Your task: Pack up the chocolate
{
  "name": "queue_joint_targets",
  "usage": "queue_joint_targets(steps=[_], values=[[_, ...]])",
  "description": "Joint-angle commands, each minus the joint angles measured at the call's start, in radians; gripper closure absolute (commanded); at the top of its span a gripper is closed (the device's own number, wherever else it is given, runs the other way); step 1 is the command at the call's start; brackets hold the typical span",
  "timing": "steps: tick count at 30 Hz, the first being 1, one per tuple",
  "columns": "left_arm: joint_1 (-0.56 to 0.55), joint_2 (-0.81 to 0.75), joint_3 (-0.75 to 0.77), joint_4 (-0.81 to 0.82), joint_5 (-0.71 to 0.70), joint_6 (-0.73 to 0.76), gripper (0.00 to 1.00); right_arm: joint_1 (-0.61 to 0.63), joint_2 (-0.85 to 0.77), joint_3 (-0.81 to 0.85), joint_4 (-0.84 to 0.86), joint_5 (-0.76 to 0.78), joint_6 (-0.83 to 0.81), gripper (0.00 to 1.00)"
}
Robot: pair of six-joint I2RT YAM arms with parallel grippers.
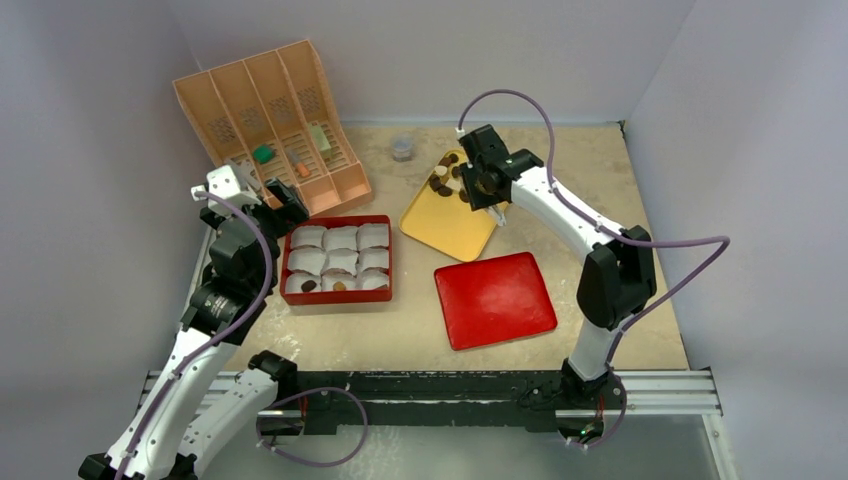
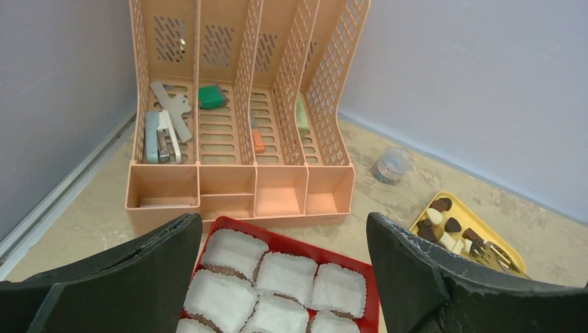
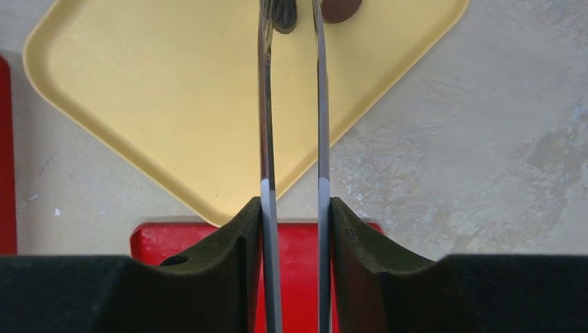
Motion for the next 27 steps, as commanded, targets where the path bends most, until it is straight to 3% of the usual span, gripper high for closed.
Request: queue_joint_targets(steps=[1, 27], values=[[-0.002, -0.002, 0.003, 0.041, 0.011, 0.009, 0.12, -0.029, -0.058, 0.000, 0.025, 0.032, 0.006, 0.61], [-0.002, -0.005, 0.001, 0.041, 0.009, 0.011, 0.12, -0.085, 0.011, -0.032, 0.060, 0.017, 0.021, 0.54]])
